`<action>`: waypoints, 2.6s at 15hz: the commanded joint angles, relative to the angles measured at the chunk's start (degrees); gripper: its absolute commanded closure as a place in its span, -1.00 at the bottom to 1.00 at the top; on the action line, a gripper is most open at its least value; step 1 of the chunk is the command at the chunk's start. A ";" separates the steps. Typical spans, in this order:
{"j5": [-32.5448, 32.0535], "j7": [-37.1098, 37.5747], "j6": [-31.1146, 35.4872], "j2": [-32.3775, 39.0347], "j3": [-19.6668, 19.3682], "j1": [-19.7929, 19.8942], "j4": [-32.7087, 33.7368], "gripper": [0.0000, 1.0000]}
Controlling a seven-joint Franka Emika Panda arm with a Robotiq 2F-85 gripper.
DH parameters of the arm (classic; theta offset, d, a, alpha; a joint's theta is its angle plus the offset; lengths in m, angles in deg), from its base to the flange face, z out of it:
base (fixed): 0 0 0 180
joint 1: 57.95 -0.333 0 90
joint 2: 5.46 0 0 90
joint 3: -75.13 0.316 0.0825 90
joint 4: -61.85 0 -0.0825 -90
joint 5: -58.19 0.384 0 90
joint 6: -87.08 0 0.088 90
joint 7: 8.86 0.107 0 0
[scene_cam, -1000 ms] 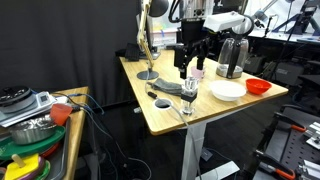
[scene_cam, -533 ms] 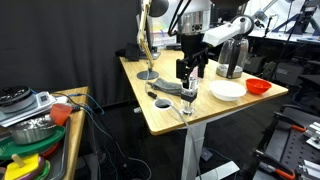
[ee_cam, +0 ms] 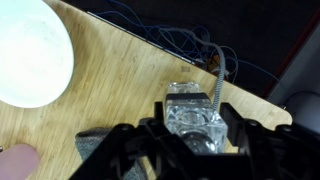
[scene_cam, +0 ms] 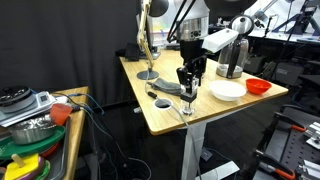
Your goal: Move the glass object backwards
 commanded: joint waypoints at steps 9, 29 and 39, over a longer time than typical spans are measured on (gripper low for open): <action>0.63 2.36 1.69 -1.41 -1.83 -0.39 1.17 0.46; -10.30 32.80 2.08 7.38 -12.12 4.30 16.49 0.46; -2.39 33.42 0.97 16.51 -14.17 3.78 25.80 0.46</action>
